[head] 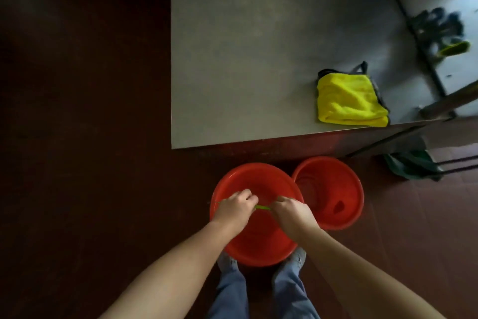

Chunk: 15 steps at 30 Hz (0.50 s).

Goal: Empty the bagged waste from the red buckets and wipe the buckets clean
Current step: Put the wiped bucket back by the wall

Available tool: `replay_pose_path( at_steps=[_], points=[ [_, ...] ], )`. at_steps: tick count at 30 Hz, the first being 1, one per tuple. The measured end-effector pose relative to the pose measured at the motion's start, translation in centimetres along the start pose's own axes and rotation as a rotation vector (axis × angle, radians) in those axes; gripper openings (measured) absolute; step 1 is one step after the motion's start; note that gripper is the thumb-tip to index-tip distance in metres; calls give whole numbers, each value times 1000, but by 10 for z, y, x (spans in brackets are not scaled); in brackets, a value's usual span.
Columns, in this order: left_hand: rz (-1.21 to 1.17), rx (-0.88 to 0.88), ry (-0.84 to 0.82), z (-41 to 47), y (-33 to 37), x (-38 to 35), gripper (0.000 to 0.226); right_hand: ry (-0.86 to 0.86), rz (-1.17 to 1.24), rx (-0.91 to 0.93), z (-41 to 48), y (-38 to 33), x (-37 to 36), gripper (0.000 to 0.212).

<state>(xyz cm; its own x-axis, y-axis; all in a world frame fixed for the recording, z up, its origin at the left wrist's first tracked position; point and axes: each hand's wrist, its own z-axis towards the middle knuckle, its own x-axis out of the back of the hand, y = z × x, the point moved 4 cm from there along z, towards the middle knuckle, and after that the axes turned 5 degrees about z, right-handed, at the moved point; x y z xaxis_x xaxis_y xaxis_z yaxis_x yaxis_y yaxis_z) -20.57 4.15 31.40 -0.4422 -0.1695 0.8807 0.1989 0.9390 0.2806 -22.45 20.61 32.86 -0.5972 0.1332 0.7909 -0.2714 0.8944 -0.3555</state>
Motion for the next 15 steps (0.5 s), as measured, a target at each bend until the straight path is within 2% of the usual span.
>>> replay_pose_path(
  at_steps=[7,15],
  points=[
    [-109,56,2,27,-35,-82,15,-54,31,76,67,30,-82,18],
    [-165,139,38,56,-57,-156,18,-58,-6,136,115,56,-146,24]
  ],
)
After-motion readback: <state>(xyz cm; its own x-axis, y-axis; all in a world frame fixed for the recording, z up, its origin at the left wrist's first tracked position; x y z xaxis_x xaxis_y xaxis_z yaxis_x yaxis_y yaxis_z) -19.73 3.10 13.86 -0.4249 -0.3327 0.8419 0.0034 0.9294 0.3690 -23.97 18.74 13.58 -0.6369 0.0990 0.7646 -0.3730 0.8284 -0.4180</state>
